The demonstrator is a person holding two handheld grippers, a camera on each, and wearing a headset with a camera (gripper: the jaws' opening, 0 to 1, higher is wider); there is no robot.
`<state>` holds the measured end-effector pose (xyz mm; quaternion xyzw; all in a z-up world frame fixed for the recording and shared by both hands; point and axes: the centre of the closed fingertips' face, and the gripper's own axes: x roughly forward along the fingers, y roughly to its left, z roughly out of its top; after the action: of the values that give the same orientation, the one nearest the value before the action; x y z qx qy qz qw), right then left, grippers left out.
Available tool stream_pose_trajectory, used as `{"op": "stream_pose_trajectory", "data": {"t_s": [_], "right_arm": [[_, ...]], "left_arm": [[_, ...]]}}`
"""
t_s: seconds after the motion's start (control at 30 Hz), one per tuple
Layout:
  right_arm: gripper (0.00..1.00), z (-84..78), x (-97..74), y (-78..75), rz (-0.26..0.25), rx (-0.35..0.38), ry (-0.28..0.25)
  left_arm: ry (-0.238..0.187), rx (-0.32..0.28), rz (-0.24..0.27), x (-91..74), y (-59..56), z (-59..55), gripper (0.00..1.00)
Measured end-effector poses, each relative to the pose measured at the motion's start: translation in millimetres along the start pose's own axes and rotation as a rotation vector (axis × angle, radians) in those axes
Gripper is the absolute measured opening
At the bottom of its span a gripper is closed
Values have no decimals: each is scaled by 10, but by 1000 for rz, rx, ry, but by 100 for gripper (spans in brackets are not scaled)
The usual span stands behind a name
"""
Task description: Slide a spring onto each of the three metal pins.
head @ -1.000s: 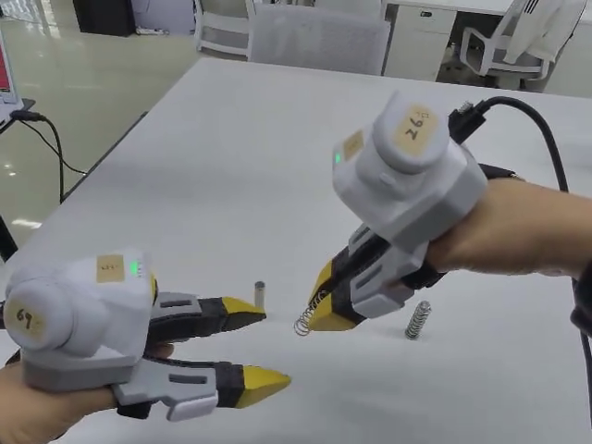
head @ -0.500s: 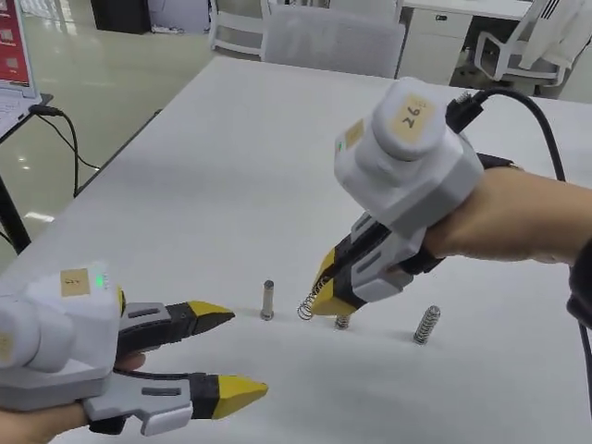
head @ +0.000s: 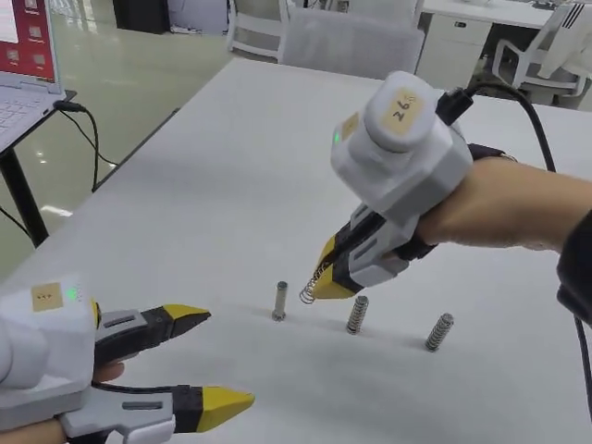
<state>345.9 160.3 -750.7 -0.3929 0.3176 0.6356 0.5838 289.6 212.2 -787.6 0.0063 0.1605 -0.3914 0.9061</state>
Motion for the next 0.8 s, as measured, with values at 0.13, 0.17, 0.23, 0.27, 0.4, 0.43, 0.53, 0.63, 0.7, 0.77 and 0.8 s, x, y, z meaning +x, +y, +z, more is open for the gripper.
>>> {"op": "stream_pose_trajectory", "data": {"t_s": [0.13,0.17,0.23,0.27,0.4,0.43,0.53,0.63,0.7,0.77,0.8], "right_arm": [[8,26,53,-129,-4,-13,16],[8,37,64,-146,-3,-13,16],[8,49,95,-186,-9,-26,29],[8,59,129,-242,-11,-32,36],[8,105,192,-288,-8,-40,41],[8,108,219,-300,-6,-45,46],[8,84,285,-333,-8,-56,69],[8,62,335,-368,-10,-67,90],[8,56,362,-380,-6,-67,96],[8,42,397,-392,-3,-69,106],[8,32,412,-389,-1,-72,114]], "left_arm": [[1,-10,11,-36,17,-51,59],[2,-12,13,-42,17,-52,59],[-1,-14,16,-57,15,-45,59],[-2,-14,18,-63,14,-42,59],[-5,-14,23,-74,8,-29,60],[-5,-15,23,-77,10,-31,60],[-4,-15,26,-83,4,-33,61],[0,-14,28,-89,-10,-41,62],[1,-16,29,-90,-21,-46,62],[3,-15,28,-88,-35,-51,62],[3,-14,28,-87,-41,-52,62]]}}
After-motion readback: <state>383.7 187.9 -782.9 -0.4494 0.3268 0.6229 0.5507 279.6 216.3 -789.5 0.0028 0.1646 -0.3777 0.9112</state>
